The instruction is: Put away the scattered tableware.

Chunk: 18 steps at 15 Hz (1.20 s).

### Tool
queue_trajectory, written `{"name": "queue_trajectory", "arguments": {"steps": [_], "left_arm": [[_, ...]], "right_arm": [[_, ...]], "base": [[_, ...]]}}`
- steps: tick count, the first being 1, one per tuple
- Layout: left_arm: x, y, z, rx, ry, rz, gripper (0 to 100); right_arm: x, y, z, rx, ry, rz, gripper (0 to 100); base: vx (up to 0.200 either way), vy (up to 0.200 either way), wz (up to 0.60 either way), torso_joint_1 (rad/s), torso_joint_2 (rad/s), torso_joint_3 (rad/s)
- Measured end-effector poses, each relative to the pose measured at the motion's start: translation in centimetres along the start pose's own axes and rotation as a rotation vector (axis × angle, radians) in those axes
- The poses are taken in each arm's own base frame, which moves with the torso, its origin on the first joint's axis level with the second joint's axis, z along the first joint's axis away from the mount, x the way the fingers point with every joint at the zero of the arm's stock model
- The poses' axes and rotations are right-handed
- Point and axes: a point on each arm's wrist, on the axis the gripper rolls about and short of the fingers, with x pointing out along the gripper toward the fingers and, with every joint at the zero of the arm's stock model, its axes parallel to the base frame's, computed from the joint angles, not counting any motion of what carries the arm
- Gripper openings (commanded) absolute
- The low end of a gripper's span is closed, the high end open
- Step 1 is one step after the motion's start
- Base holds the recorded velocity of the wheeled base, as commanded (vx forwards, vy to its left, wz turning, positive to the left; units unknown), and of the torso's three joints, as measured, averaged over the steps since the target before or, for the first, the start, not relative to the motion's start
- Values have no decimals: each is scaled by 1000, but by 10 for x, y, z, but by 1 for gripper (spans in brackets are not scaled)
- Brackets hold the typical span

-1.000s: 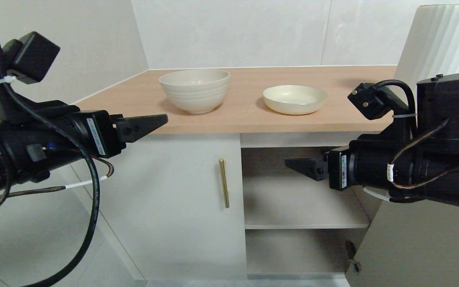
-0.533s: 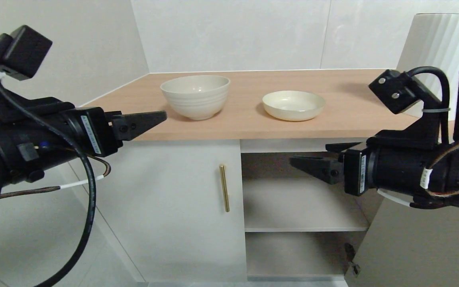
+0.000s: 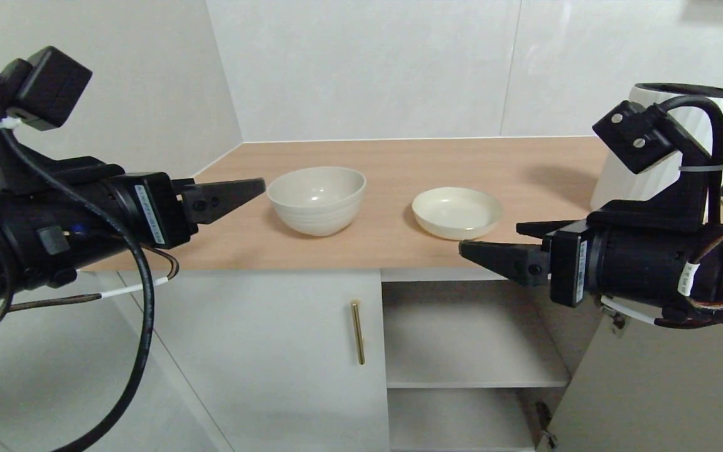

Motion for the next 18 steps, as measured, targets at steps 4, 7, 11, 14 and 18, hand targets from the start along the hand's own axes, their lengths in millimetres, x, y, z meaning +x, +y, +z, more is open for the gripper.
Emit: {"name": "queue_trajectory", "arguments": {"steps": [4, 7, 11, 14, 18], "left_arm": [[6, 0, 0, -2, 8, 0, 100], [11, -1, 8, -11, -11, 1, 100], [22, 10, 19, -61, 14, 61, 100], [29, 22, 27, -109, 123, 134, 100], [65, 35, 27, -181, 197, 207, 100]], "right_arm": [[6, 0, 2, 0, -33, 5, 100], [14, 0, 4, 3, -78, 8, 100], [31, -6, 21, 41, -123, -73, 100], [47, -26, 37, 139, -39, -228, 100], [73, -51, 46, 261, 45, -423, 100]], "base": [[0, 0, 0, 155, -465, -319], [0, 0, 0, 115, -310, -196], [0, 0, 0, 16, -35, -23], [0, 0, 0, 0, 0, 0], [0, 0, 0, 0, 0, 0]]}}
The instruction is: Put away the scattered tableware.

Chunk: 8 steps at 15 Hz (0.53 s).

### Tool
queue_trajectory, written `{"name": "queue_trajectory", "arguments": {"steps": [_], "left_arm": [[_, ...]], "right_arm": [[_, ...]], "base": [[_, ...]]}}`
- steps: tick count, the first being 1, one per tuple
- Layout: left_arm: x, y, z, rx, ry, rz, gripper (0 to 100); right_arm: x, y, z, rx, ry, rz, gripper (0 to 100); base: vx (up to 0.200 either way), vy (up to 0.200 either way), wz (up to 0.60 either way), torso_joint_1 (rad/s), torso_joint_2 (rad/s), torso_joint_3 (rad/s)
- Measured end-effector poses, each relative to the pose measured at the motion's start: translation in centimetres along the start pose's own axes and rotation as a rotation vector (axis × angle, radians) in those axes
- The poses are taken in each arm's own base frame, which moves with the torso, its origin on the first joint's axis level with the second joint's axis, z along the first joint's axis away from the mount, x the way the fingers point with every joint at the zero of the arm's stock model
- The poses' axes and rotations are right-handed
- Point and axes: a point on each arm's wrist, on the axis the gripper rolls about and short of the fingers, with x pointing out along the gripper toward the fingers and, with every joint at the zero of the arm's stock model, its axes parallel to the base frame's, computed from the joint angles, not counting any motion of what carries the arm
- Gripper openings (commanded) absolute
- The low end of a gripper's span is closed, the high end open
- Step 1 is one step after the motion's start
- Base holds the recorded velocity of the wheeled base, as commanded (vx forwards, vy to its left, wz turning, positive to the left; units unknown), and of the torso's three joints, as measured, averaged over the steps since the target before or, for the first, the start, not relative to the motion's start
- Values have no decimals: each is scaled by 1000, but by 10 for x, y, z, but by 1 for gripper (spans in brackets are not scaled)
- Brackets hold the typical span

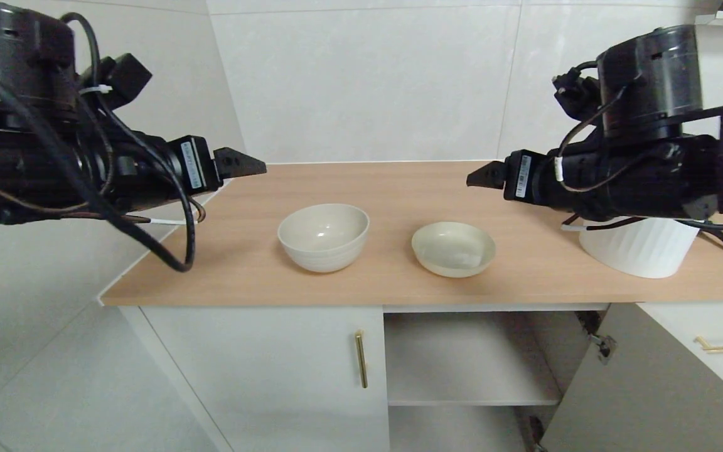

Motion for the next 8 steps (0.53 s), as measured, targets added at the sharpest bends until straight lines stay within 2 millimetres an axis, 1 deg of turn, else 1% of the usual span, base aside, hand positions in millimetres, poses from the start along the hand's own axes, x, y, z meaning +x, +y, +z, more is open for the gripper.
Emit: {"name": "queue_trajectory", "arguments": {"steps": [2, 4, 5, 8], "left_arm": [[27, 4, -5, -4, 32, 82, 100], [49, 7, -12, -3, 65, 120, 100], [58, 8, -16, -2, 85, 127, 100], [78, 10, -25, 1, 122, 139, 100]], "right_arm": [[25, 0, -6, -4, -3, -94, 100], [46, -1, -15, -13, 23, -132, 100], [52, -1, -19, -14, 34, -138, 100], [59, -1, -24, -18, 49, -148, 100]], "base": [[0, 0, 0, 0, 0, 0], [0, 0, 0, 0, 0, 0], [0, 0, 0, 0, 0, 0], [0, 0, 0, 0, 0, 0]]}}
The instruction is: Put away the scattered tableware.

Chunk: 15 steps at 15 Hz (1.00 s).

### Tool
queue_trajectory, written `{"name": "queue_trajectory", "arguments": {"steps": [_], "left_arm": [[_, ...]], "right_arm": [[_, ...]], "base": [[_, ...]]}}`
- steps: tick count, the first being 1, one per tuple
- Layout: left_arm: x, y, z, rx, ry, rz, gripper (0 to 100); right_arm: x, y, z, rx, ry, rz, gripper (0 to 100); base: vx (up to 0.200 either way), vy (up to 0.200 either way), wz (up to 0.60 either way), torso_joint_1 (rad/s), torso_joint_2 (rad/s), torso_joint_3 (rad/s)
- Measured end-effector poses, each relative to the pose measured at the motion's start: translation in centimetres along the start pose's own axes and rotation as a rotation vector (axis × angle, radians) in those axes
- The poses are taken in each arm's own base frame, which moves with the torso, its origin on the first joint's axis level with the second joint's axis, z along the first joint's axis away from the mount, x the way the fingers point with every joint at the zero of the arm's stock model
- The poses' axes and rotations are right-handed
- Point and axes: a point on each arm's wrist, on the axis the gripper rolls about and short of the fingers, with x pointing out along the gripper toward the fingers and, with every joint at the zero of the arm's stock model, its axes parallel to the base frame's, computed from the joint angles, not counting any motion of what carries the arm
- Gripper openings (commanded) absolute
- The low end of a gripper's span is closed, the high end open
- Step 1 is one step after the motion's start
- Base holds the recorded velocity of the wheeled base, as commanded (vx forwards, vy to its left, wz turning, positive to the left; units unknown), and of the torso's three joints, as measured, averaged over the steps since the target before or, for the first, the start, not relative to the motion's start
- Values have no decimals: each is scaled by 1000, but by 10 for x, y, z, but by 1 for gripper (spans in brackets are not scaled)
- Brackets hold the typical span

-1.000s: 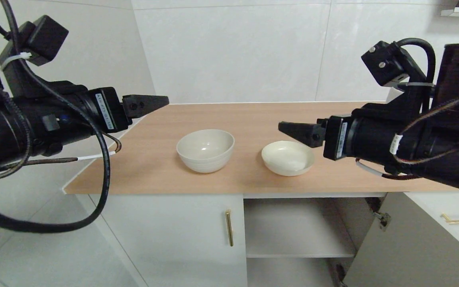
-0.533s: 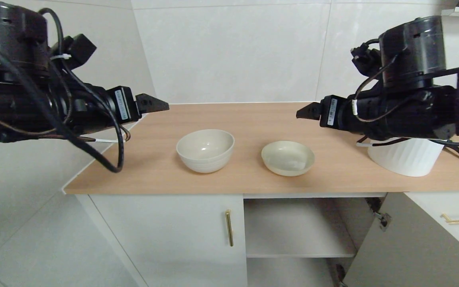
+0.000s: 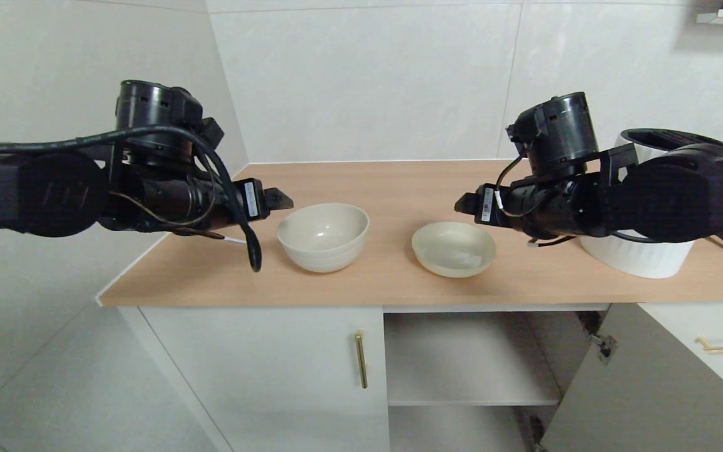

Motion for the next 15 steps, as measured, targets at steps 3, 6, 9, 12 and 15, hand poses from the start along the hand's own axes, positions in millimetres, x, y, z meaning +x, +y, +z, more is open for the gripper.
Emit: {"name": "queue_trajectory", "arguments": {"steps": [3, 6, 9, 12, 15], "left_arm": [[17, 0, -5, 3, 26, 21, 100], [36, 0, -10, 7, 45, 58, 100], [49, -3, -17, 15, 73, 61, 0], [56, -8, -24, 26, 96, 53, 0], [56, -10, -24, 13, 96, 50, 0]], "right_arm": [[2, 0, -2, -1, 6, -3, 100], [3, 0, -2, -1, 8, -4, 100], [3, 0, -3, -2, 8, -4, 100], [4, 0, -3, -3, 9, -5, 100], [6, -2, -3, -3, 12, -9, 100]], "base": [[0, 0, 0, 0, 0, 0], [0, 0, 0, 0, 0, 0], [0, 0, 0, 0, 0, 0], [0, 0, 0, 0, 0, 0], [0, 0, 0, 0, 0, 0]]}}
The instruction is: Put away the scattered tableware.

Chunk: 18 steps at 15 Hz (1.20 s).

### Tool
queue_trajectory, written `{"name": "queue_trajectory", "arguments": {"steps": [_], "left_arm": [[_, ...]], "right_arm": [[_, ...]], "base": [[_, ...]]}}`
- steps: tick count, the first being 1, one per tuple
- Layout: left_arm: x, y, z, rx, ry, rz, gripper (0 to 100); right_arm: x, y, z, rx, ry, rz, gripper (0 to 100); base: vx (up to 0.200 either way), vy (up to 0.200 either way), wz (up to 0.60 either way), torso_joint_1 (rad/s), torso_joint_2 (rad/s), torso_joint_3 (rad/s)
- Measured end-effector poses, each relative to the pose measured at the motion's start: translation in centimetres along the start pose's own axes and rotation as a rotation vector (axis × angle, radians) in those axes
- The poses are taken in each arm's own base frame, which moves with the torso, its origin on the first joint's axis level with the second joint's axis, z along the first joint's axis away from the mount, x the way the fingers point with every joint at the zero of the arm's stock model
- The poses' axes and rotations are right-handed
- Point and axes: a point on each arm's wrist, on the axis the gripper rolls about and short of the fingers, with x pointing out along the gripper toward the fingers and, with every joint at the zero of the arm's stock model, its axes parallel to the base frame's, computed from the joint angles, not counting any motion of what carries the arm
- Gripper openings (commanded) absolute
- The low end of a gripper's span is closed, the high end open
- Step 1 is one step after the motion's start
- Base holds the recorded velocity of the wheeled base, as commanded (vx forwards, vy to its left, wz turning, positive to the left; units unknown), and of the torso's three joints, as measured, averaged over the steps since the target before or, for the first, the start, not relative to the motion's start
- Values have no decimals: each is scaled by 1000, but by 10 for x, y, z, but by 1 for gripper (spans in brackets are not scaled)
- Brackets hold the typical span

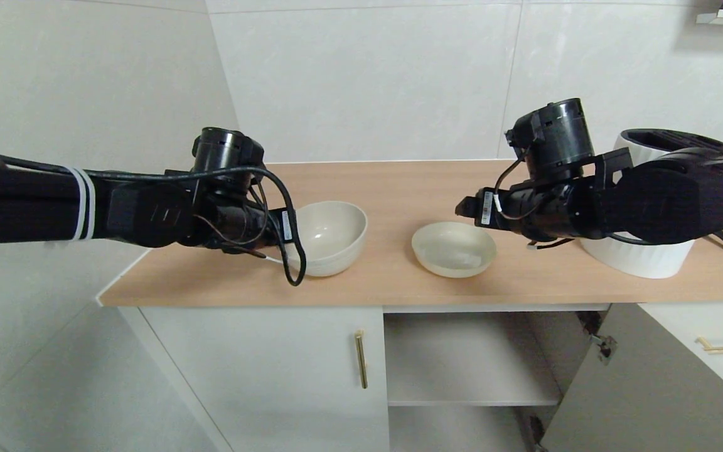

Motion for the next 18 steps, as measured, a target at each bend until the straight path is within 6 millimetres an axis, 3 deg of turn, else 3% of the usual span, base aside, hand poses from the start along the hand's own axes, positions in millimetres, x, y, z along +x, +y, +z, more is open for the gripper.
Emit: {"name": "queue_trajectory", "arguments": {"steps": [3, 9, 14, 15, 18], "left_arm": [[-17, 0, 7, -30, -32, -11, 0], [-85, 1, 19, -47, -143, -71, 0], [-101, -1, 20, -45, -171, -92, 0], [-102, -1, 20, -45, -172, -93, 0], [-103, -1, 21, -47, -176, -94, 0]], "right_arm": [[6, -1, -4, -8, 15, -9, 100], [33, -11, -17, -49, 149, -95, 100], [45, -14, -23, -51, 168, -116, 100], [47, -14, -24, -51, 172, -117, 0], [51, -14, -26, -52, 185, -109, 0]], "base": [[0, 0, 0, 0, 0, 0], [0, 0, 0, 0, 0, 0], [0, 0, 0, 0, 0, 0], [0, 0, 0, 0, 0, 0], [0, 0, 0, 0, 0, 0]]}}
